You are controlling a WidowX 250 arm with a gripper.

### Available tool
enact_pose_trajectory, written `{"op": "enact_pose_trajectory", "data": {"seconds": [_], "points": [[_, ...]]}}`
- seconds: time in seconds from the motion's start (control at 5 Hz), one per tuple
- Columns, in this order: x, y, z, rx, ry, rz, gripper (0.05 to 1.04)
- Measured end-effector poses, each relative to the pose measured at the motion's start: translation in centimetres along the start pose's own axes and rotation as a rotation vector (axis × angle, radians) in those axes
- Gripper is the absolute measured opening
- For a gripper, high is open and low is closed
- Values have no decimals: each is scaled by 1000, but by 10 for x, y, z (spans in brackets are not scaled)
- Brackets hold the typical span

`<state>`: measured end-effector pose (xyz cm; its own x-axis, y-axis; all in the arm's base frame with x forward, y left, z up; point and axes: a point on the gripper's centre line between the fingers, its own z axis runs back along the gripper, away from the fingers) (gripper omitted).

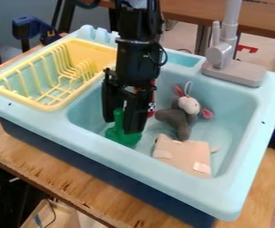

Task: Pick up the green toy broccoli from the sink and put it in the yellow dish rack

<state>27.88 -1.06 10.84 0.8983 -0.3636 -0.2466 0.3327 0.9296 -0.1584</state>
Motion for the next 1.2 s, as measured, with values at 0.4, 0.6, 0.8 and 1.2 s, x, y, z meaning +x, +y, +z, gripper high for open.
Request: {"op": "enact_pose_trajectory", "data": {"seconds": [0.4, 0.6, 0.8, 1.2], "points": [[-1, 2, -3, 13, 10, 44, 391], [-4, 1, 2, 17, -7, 61, 388], [-23, -7, 42, 68, -109, 121, 388], [-47, -31, 111, 114, -320, 159, 388]]}}
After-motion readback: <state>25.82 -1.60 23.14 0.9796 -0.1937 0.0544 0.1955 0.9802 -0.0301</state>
